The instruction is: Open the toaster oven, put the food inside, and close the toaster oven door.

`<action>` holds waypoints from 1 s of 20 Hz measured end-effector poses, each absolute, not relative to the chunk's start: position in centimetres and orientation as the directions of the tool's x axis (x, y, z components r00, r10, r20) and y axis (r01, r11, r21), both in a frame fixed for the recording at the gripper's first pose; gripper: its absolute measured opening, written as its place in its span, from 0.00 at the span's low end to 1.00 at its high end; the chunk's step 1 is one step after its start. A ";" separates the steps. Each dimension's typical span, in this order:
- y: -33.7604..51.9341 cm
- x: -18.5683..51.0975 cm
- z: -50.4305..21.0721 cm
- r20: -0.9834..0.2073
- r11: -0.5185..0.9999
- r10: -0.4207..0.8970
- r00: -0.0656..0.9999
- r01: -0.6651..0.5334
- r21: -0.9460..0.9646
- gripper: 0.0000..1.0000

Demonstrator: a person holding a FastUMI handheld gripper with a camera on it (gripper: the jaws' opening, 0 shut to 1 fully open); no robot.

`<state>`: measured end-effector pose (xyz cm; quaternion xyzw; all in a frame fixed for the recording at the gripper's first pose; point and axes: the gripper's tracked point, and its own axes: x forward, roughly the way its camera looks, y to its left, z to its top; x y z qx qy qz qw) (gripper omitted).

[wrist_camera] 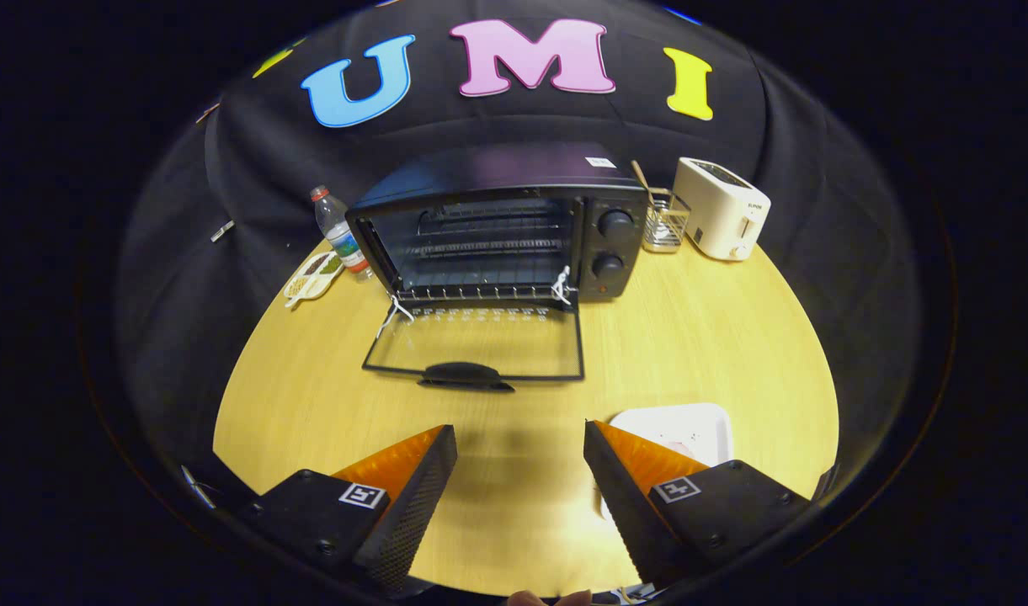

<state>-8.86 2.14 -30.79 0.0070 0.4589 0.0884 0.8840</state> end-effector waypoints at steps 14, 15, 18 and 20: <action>-17.1 -9.1 -40.9 -0.979 0.993 0.109 0.175 -0.050 0.102 0.99; -17.3 -8.7 -41.6 -0.980 0.994 0.110 0.166 -0.046 0.103 0.99; -17.3 -8.2 -43.7 -0.985 0.991 0.127 0.120 -0.045 0.122 0.96; -17.3 -8.3 -44.4 -0.988 0.990 0.130 0.085 -0.061 0.125 0.75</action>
